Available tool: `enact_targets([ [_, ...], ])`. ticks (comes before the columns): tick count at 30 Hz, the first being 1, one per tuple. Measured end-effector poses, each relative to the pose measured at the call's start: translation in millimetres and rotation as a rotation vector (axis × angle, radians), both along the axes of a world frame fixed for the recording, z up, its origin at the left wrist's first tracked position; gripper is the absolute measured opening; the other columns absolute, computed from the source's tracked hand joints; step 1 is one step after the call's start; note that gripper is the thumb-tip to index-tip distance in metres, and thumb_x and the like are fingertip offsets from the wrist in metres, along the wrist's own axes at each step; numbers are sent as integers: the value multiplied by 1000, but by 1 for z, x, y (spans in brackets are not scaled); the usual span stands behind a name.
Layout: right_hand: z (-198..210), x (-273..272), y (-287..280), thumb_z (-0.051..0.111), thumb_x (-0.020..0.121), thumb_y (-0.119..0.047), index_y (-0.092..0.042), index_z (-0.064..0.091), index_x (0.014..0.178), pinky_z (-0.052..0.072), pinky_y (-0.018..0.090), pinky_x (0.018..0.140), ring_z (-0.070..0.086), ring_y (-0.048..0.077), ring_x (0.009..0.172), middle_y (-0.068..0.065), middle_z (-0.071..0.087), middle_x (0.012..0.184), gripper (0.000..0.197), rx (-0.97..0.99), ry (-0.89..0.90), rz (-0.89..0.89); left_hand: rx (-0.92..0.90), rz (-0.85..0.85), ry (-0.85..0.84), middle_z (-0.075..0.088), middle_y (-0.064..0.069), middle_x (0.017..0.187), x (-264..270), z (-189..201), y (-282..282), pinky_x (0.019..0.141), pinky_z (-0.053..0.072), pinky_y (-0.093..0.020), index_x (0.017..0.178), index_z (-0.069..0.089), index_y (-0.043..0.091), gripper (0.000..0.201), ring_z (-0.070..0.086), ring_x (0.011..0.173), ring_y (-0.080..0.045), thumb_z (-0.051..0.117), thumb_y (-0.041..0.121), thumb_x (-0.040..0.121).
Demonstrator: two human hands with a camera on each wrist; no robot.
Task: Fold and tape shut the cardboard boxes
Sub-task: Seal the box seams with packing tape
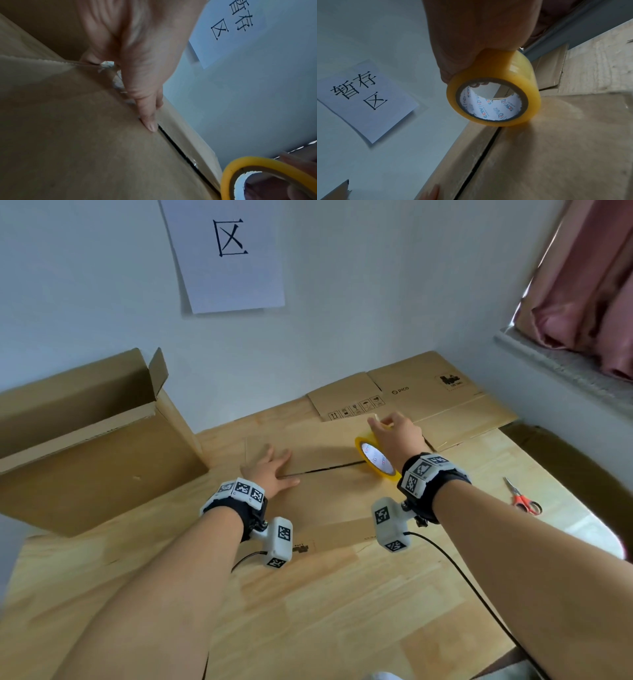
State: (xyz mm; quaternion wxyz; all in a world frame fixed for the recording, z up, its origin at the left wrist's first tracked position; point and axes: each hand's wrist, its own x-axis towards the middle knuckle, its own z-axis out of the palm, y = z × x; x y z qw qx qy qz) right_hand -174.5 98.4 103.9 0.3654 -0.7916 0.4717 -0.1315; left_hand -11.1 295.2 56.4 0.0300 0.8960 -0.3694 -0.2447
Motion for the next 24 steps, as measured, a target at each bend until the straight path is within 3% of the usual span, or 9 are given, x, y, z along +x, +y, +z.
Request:
enact_targets([
  [2, 0, -1, 1, 46, 92, -49, -13, 56, 113, 37, 26, 63, 55, 22, 78, 5, 60, 89, 43, 4, 4, -17, -12, -1, 20, -10, 1, 160, -1, 0, 3, 115, -1, -56, 150, 11, 40, 73, 9, 147, -25, 50, 57, 90],
  [8, -1, -8, 12, 46, 92, -47, -12, 55, 109, 39, 28, 64, 56, 24, 78, 8, 63, 91, 40, -2, 23, -42, -3, -6, 24, -11, 1, 159, -16, 2, 14, 115, -1, -55, 150, 8, 39, 71, 9, 146, -27, 48, 54, 92],
  [14, 2, -22, 31, 44, 92, -48, -16, 52, 106, 30, 24, 48, 55, 22, 73, 2, 58, 81, 36, -60, 110, 20, 27, -17, 8, -12, 1, 159, -35, 3, 28, 116, 3, -55, 150, 7, 39, 71, 11, 146, -27, 45, 55, 93],
  [18, 1, -33, 43, 45, 92, -49, -17, 52, 102, 30, 24, 48, 54, 19, 68, -4, 51, 69, 34, -113, 127, 51, 19, -19, 6, -11, 0, 160, -51, 3, 38, 115, 2, -55, 151, 8, 38, 70, 13, 146, -27, 45, 54, 93],
  [24, -2, -46, 54, 47, 90, -51, -18, 52, 101, 40, 28, 64, 57, 23, 82, 3, 60, 92, 35, -136, 166, 177, 8, -23, 23, -11, 2, 160, -66, -1, 52, 117, 3, -55, 150, 8, 38, 70, 12, 146, -27, 45, 54, 93],
])
